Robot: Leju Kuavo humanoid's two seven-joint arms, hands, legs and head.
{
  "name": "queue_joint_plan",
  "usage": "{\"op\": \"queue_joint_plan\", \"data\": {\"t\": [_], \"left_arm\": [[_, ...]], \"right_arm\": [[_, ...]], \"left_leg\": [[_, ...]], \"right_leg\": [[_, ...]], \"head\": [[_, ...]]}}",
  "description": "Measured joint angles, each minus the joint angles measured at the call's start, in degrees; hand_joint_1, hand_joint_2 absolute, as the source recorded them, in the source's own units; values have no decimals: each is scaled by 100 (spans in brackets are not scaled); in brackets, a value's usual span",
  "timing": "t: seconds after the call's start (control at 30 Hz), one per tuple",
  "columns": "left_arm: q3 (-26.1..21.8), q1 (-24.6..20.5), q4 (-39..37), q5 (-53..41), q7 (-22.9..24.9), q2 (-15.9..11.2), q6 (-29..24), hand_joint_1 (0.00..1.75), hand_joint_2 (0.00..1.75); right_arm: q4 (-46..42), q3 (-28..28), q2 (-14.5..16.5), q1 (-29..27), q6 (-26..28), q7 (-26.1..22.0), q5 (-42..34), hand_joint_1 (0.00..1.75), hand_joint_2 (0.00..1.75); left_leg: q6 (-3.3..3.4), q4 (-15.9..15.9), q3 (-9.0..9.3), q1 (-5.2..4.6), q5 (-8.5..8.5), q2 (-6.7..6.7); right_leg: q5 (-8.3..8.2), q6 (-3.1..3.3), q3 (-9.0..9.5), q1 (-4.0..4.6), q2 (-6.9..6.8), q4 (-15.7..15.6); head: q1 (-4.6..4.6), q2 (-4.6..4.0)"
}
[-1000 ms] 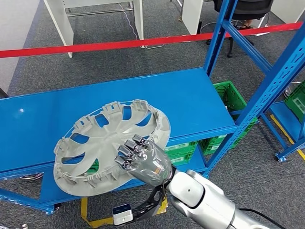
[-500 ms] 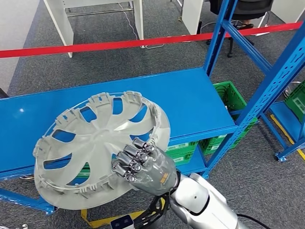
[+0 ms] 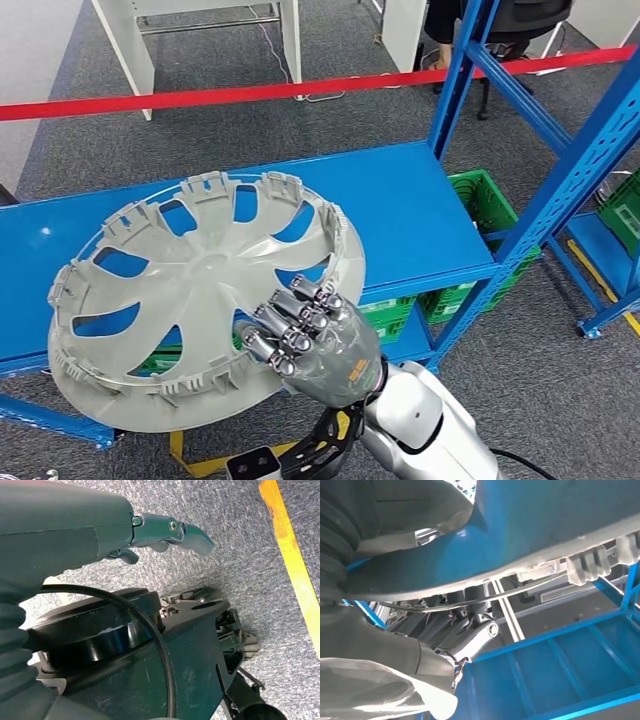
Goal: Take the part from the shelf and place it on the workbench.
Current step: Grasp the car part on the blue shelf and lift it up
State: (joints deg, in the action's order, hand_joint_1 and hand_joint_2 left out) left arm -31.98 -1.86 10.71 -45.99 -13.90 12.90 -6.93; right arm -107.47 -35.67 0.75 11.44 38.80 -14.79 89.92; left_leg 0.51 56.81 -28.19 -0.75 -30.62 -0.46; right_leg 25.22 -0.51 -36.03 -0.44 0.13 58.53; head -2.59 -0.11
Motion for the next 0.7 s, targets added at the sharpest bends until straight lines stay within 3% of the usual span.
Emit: {"op": "queue_joint_plan", "data": {"t": [0.7], "left_arm": [[0,-9,0,-164,216,-90,2,0,175]], "right_arm": [[-517,48,21,-76,2,-292,3,175,175]], "left_leg": [[0,0,0,0,0,0]], "right_leg": [[0,-1,1,0,-1,0]], "head": [[1,0]]}}
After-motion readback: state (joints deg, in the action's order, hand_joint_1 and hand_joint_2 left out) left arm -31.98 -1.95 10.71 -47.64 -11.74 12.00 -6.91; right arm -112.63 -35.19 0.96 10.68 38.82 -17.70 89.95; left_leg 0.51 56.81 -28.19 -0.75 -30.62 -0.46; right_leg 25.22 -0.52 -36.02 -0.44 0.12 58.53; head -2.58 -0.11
